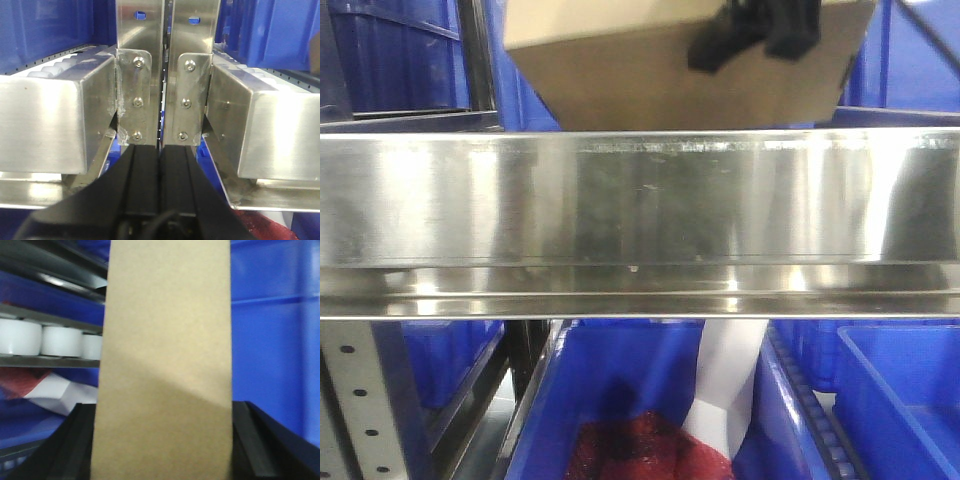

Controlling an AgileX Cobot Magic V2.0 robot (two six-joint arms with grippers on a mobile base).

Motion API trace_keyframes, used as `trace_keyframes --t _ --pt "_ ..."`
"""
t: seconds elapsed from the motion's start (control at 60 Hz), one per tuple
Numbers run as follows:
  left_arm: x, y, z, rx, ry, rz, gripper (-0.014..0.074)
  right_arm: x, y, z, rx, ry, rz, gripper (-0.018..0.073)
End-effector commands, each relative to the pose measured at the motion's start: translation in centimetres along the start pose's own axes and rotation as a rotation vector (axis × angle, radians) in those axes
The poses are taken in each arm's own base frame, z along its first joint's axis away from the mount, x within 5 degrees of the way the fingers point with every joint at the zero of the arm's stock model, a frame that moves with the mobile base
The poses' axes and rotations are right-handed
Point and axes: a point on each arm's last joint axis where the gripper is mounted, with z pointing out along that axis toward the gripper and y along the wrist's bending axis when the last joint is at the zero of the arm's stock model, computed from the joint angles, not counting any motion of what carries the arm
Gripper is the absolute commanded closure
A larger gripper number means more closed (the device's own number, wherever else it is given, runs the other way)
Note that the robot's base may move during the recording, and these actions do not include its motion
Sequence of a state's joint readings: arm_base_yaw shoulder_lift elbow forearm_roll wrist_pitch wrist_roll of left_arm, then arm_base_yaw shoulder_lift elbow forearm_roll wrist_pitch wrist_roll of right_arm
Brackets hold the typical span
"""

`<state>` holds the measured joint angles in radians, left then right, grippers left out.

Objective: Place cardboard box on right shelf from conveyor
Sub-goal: 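Raise the box with the right gripper above the steel shelf edge, then lower the box onto the shelf rollers and open the right gripper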

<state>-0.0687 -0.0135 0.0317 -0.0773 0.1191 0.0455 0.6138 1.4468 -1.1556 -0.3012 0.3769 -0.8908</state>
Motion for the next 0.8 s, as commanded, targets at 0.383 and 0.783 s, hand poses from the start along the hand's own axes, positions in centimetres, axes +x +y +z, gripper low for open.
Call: trace_keyframes --t 0.383,0.783 --pt "-0.5 0.0 -0.1 0.002 -0.089 -0.005 0.0713 1.0 -2.5 -1.6 0.105 0.001 0.053 -0.0069" --pt "-0.5 0.0 -0.1 0.002 -0.089 -0.005 0.0713 0.7 -2.9 -5.3 0.103 -0.043 0.384 -0.0069"
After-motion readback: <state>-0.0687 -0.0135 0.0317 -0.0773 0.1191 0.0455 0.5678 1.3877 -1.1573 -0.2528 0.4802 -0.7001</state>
